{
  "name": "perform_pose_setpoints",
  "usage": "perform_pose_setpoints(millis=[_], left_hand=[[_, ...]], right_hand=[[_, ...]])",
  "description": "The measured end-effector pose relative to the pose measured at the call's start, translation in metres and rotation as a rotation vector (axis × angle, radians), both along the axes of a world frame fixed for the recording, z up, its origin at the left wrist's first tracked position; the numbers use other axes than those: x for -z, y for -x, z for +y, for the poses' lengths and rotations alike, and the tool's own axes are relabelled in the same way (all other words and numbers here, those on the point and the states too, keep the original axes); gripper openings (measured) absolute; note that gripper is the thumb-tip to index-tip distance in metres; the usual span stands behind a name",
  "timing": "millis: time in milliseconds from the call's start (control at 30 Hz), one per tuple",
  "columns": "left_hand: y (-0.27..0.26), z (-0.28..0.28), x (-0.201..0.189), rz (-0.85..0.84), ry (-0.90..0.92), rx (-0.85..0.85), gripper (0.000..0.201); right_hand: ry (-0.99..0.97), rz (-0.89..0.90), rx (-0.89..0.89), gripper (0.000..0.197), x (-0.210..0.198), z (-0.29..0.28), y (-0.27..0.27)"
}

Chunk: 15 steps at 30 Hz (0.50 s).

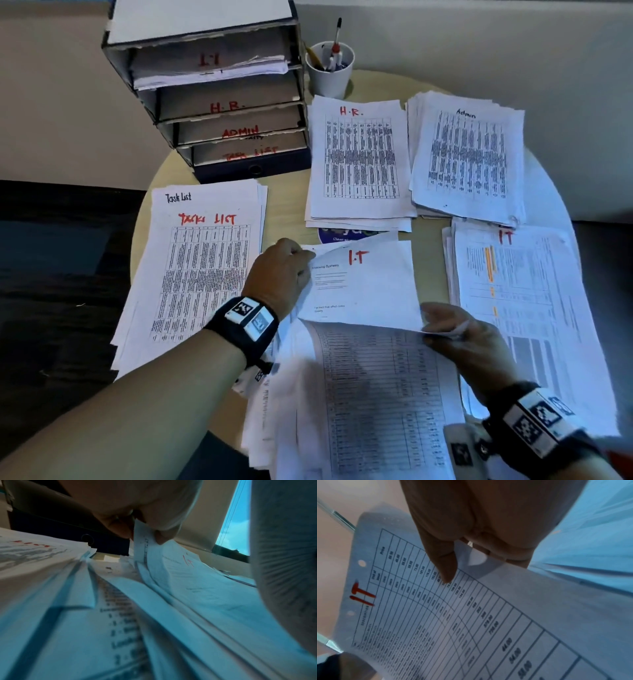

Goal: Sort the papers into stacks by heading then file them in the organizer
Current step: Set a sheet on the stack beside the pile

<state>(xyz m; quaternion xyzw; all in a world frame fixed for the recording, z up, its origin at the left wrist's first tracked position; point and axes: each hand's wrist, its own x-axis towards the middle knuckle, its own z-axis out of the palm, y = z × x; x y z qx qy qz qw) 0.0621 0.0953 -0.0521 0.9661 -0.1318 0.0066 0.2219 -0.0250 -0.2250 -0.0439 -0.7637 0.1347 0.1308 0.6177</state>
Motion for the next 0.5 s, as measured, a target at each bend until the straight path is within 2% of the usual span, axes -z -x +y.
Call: perform_pose_setpoints(millis=[100,167,267,367,433,500], left_hand=[[0.01,0.004,-0.006,-0.022,0.041,0.02,0.037],[0.015,0.008,-0.014,-0.033,0.081,0.005,0.027],[0.018,0.01,-0.024,-0.033,0.143,-0.016,0.01],[0.017,0.011,-0.031,-0.043,0.148,-0.03,0.038],[0.015,0.011,-0.033,-0.033,0.135,-0.024,0.04],[0.013,0.013,-0.033,-0.01,0.127,-0.017,0.042]], right_hand=[[-0.045,-0.022,0.058,0.026,0.0,-0.003,-0.004],[-0.016,-0.036,0.046,0.022,0.001,-0.006,-0.008],[0.024,-0.021,0.015,0.035,-0.002,-0.007,-0.018],[0.075,-0.07,-0.029,0.054,-0.014,0.003,-0.032],[0.104,-0.123,-0.044,0.06,-0.021,0.012,-0.041],[0.133,-0.149,-0.023,0.055,-0.024,0.018,-0.047]])
